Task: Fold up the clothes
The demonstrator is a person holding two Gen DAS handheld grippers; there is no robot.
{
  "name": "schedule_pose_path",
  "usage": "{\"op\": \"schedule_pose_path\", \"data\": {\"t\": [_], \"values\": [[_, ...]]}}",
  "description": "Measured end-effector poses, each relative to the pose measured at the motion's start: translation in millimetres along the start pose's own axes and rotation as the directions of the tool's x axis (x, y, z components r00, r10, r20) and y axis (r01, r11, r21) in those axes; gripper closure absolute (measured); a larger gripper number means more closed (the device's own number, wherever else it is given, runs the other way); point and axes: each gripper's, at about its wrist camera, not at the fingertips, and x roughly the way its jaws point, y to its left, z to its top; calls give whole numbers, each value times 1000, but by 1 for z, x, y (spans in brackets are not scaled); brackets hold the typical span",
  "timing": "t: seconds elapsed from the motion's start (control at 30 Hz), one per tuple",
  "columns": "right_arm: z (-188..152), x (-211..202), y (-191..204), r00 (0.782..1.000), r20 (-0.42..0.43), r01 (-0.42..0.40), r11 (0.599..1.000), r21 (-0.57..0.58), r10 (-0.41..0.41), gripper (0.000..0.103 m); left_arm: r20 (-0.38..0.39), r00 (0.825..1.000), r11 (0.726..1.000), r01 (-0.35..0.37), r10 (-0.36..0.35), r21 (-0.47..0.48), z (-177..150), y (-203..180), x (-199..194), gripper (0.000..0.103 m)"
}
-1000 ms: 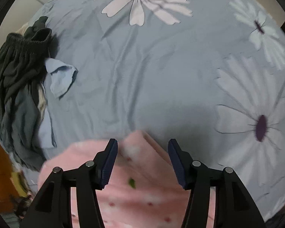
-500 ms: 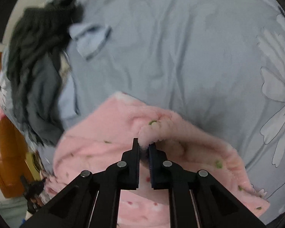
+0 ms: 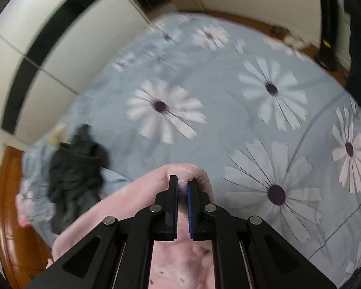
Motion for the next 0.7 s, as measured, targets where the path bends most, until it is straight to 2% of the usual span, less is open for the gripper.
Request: {"op": "schedule_pose_path", "data": {"t": [0.1,0.13,0.2,0.23,0.27,0.4,0.43,0.47,0.53,0.67,0.7], "values": [[-6,38,-16,994,-78,84,996,26,-82,97,-84,994,996,-71,75,50,10,-21,49,87],[-7,40,-20,993,-82,92,995,32,-89,97,-76,995,996,-66,71,59,12,-27,51,88],[-5,36,-19,995,-60,86,996,34,-84,97,-18,1000,998,21,-20,57,20,-39,37,88],[-3,35,-17,995,-48,85,996,32,-84,97,8,999,997,52,-53,58,23,-44,30,85],[0,34,-17,995,-44,88,996,31,-86,97,12,998,997,58,-59,54,26,-45,28,84],[2,49,-11,989,-73,130,991,25,-128,96,-38,998,998,57,-57,-17,30,-45,40,82],[2,54,-10,988,-83,137,990,26,-134,96,-55,997,998,55,-57,-39,27,-46,46,77],[1,58,-9,987,-89,140,990,28,-137,96,-76,996,997,38,-42,-60,22,-47,58,68],[-2,65,-5,986,-101,136,990,28,-133,96,-125,992,995,-13,0,-103,19,-47,82,58],[-3,69,4,981,-125,150,989,-11,-150,96,-230,963,964,-185,139,-193,14,-37,129,56],[-2,68,4,980,-129,152,988,-14,-152,96,-233,964,957,-185,132,-225,14,-34,134,56]]}}
